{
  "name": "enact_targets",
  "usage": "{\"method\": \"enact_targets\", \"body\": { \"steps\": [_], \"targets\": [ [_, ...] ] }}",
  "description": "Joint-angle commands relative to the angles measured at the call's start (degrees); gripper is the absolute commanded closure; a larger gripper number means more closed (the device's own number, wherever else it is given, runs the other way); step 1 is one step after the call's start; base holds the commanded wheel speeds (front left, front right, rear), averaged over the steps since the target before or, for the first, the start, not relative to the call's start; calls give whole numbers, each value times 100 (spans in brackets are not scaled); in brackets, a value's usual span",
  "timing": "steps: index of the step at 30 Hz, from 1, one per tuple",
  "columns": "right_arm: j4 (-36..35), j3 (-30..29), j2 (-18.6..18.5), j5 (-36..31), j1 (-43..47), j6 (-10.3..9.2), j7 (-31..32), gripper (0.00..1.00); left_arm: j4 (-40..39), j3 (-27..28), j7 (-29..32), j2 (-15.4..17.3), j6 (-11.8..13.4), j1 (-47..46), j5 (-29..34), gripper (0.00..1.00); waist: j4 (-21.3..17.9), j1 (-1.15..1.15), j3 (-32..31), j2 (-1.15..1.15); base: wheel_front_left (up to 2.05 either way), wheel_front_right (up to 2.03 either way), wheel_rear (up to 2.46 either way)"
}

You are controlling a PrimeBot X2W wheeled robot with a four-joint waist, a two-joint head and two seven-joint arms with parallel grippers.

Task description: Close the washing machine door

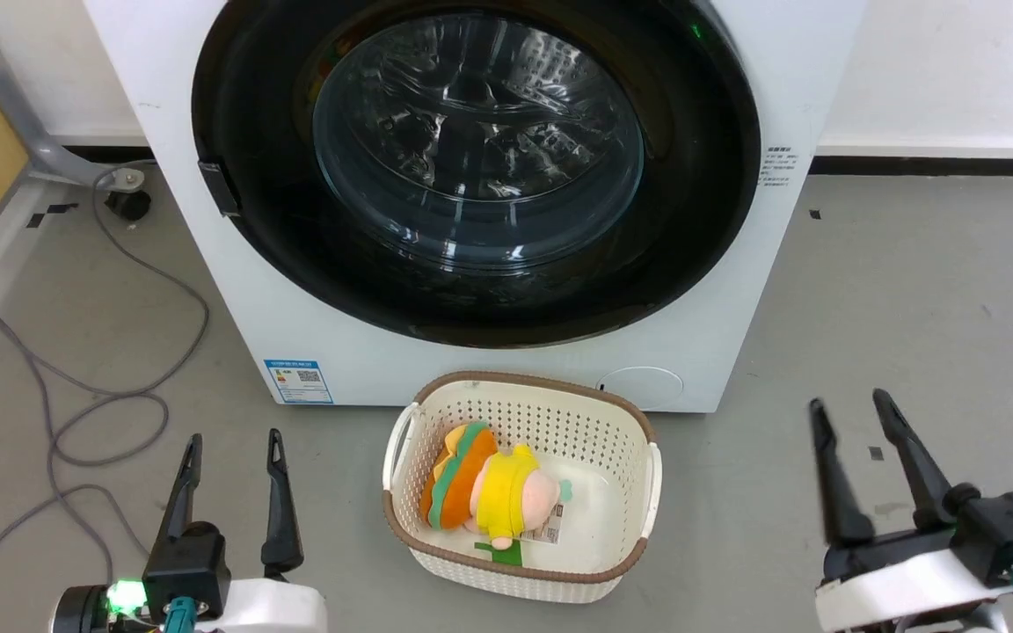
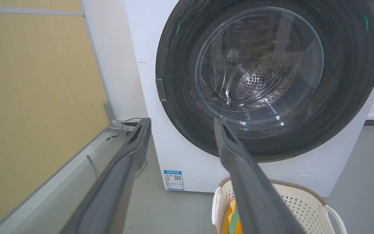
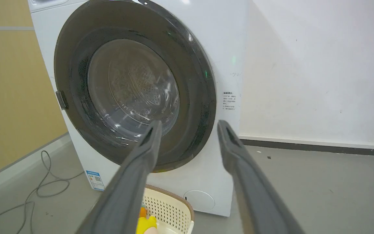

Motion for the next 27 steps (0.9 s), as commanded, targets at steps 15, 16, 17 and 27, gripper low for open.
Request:
{"method": "enact_targets", "body": {
  "steps": [15,16,17,27],
  "targets": [
    [-20,-4,4,-7,79,0,40,100,14,-5,41,-17,-99,43,-32,100,66,1,-18,0,0,0,0],
    [-23,-3,4,-11,80,0,52,100,11,-4,52,-18,-105,42,-31,100,65,1,-19,0,0,0,0],
    [-25,-3,4,-16,81,0,63,100,9,-3,64,-20,-112,40,-30,100,65,1,-20,0,0,0,0],
    [-51,6,7,-60,89,-1,181,100,-17,7,181,-33,-176,26,-22,100,61,1,-29,0,0,0,0]
  ]
}}
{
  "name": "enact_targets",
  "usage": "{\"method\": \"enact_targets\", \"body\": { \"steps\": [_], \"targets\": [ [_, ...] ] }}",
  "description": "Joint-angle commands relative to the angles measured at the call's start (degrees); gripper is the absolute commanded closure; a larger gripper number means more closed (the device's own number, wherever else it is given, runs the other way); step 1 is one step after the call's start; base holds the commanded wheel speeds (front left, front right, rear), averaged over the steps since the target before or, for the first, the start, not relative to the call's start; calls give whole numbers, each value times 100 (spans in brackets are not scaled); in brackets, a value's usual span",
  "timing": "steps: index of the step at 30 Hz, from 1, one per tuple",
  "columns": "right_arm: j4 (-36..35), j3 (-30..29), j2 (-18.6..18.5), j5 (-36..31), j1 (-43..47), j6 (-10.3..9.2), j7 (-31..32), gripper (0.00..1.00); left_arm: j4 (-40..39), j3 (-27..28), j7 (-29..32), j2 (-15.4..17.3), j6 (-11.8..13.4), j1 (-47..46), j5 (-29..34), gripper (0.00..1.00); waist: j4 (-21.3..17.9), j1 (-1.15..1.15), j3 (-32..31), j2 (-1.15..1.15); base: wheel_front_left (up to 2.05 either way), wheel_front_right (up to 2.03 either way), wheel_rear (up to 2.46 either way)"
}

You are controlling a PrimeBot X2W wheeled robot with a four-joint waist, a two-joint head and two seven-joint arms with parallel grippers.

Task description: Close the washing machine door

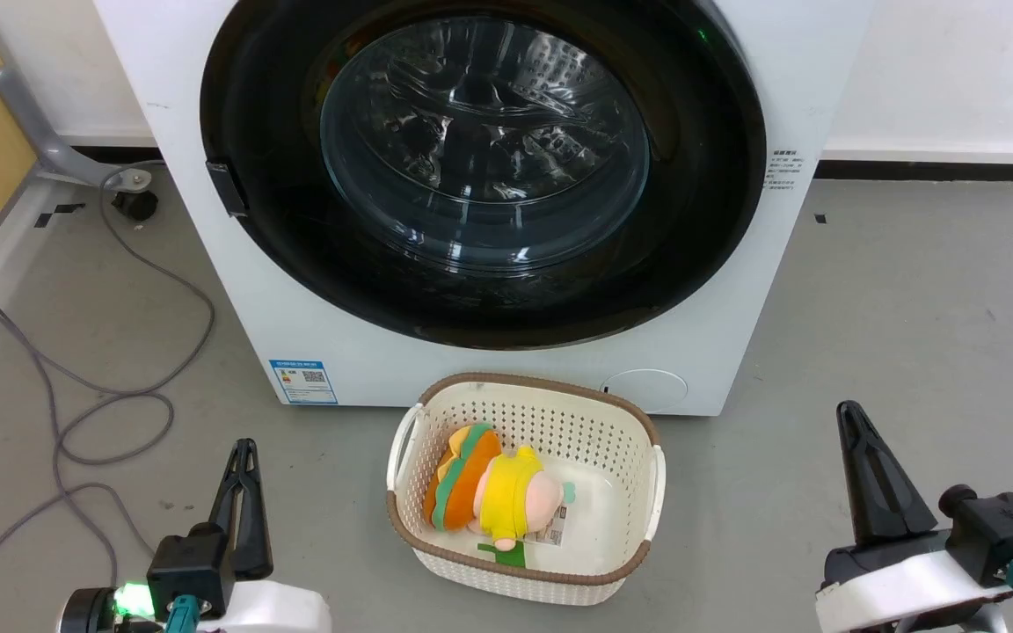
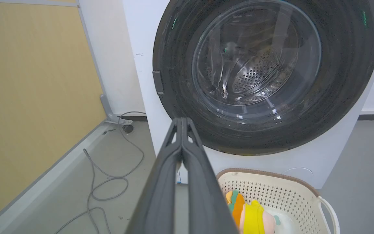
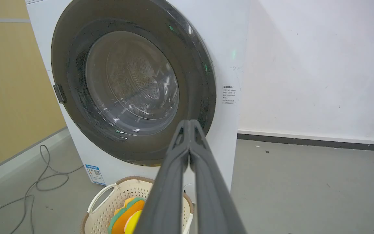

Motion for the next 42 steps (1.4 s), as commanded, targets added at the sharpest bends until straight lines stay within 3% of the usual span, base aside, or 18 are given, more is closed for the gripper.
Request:
{"method": "enact_targets", "body": {
  "steps": [1,42],
  "targets": [
    [-35,9,5,-44,13,-1,31,100,-26,10,31,-7,-33,-22,12,100,0,0,-1,0,0,0,0],
    [-140,43,14,-228,48,-2,514,100,-130,52,512,-63,-297,-81,45,100,-17,0,-37,0,0,0,0]
  ]
}}
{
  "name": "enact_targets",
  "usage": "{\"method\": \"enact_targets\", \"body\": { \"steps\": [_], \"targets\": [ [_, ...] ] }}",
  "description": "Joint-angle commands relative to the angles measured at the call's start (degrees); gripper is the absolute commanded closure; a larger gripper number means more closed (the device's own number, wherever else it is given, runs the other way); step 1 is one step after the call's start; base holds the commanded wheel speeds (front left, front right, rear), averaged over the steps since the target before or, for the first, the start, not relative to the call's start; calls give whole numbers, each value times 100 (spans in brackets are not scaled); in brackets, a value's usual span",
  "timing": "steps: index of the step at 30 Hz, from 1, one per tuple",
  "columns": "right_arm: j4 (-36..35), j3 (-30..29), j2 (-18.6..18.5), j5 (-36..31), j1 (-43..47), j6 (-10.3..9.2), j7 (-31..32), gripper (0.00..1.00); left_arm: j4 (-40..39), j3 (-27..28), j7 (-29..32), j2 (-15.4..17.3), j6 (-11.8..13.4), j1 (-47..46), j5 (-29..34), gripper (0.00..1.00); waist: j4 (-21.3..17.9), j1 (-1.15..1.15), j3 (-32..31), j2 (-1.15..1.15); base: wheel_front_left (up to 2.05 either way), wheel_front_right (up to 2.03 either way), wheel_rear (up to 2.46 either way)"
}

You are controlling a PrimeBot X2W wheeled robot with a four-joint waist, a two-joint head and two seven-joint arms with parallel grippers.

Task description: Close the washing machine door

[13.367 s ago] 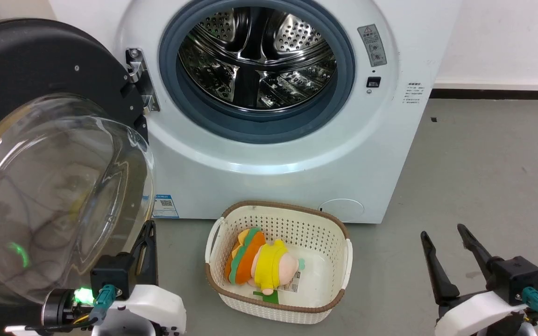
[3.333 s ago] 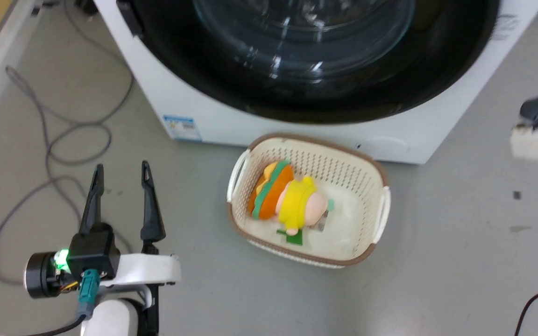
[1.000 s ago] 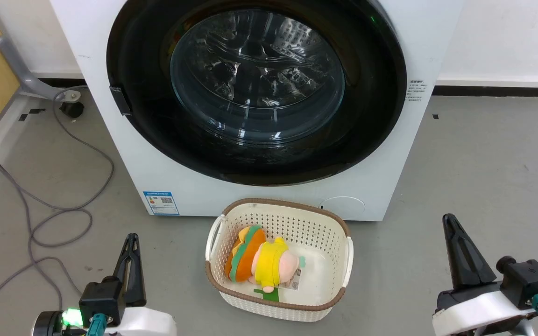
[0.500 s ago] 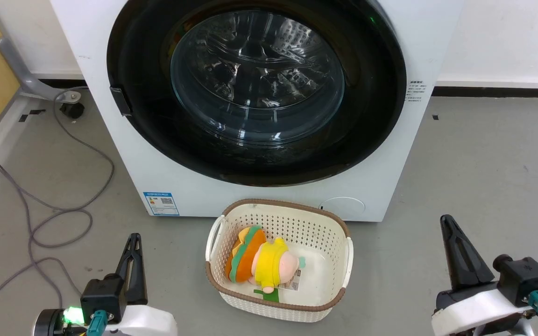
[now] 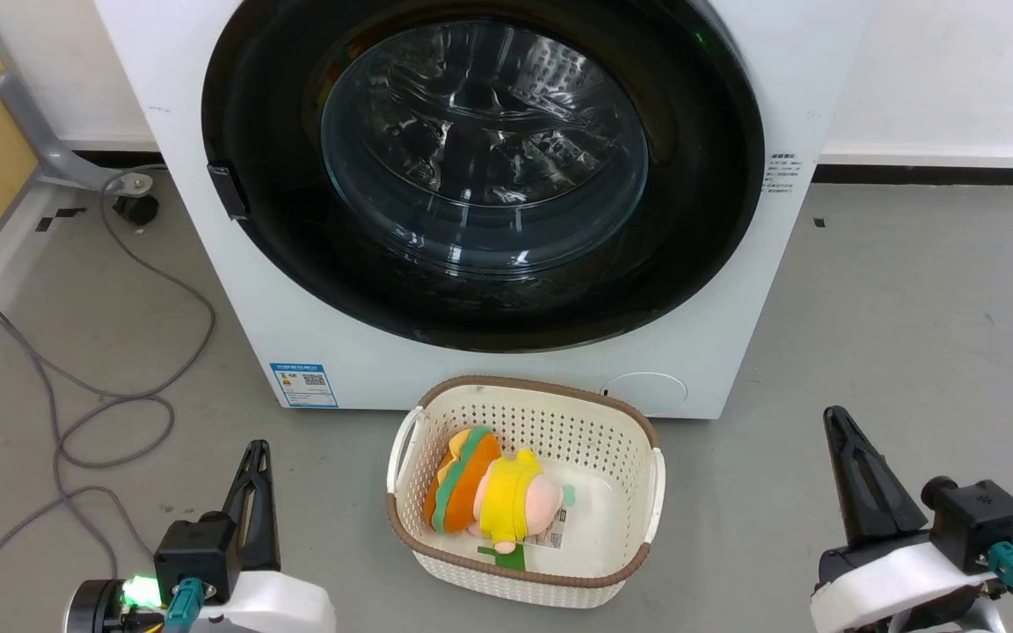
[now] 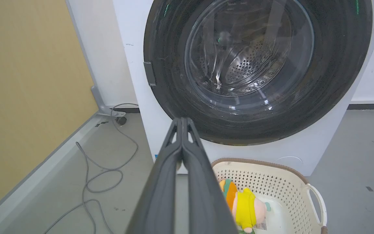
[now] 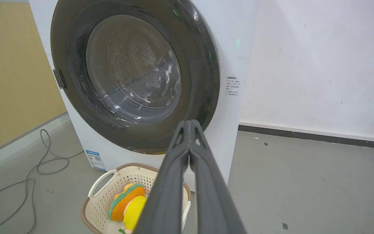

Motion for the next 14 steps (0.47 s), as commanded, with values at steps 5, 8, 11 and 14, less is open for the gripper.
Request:
{"method": "enact_targets", "body": {
  "steps": [5,8,11,14],
  "targets": [
    [-54,16,16,-72,53,-3,121,100,-44,25,107,-32,-80,-77,20,100,-3,0,-7,0,0,0,0],
    [-62,19,17,-86,56,-3,156,100,-51,28,142,-36,-99,-81,22,100,-4,0,-9,0,0,0,0],
    [-70,21,17,-99,58,-3,191,100,-59,31,177,-40,-119,-85,25,100,-5,0,-12,0,0,0,0],
    [-77,24,18,-113,61,-3,227,100,-67,34,212,-44,-138,-90,27,100,-6,0,-15,0,0,0,0]
  ]
}}
